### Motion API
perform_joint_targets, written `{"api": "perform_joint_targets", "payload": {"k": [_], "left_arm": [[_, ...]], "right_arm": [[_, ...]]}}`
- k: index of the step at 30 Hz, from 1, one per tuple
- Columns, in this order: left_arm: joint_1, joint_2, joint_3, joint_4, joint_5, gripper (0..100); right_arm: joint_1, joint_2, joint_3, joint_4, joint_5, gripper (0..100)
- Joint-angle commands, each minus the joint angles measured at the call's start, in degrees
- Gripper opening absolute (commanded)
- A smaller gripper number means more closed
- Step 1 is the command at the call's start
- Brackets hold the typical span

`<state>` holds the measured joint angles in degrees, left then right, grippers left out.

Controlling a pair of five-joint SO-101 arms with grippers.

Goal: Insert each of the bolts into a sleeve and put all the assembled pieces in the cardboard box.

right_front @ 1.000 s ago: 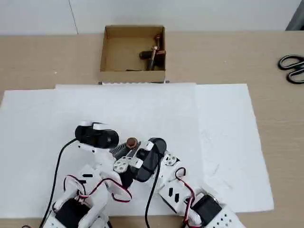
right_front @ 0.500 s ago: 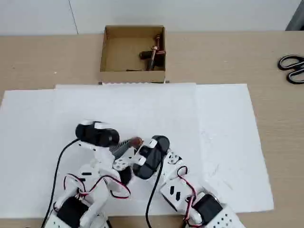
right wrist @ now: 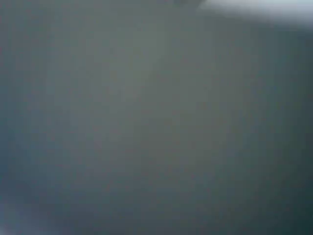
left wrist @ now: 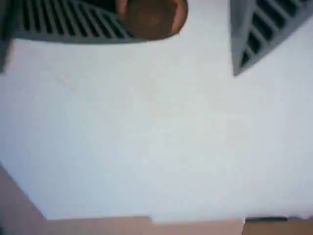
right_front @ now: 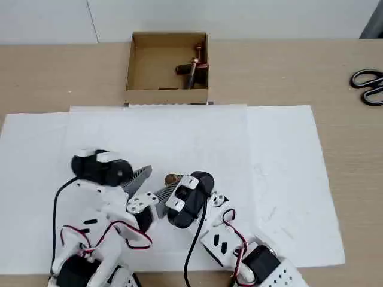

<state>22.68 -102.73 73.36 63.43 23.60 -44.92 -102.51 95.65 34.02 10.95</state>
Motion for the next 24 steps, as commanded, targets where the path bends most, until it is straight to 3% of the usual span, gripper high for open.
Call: {"api": "perform_joint_targets", "payload": {"k": [1,4,10,13,19,24], "left_arm": [[-0.4,0.0,-5.1,0.1,-0.4,12],[-3.1,0.0,-5.6,0.2,-0.7,0],[-15.4,0.0,5.4,-0.9,-10.8,0],[-19.4,0.0,12.2,-3.7,-12.0,0],[-21.0,0.0,22.9,-13.1,-12.7,0],[-20.7,0.0,23.1,-15.8,-16.5,0]], "right_arm": [[1.8,-0.7,0.8,-2.0,0.2,0.2],[3.5,-0.7,0.8,-2.0,0.2,0.2],[10.1,-0.8,0.8,-2.1,0.1,0.2],[13.5,-0.8,0.8,-2.1,0.0,0.2],[22.0,-0.9,0.8,-2.1,-5.2,0.2],[26.2,-0.9,0.8,-2.1,-5.6,0.2]]}}
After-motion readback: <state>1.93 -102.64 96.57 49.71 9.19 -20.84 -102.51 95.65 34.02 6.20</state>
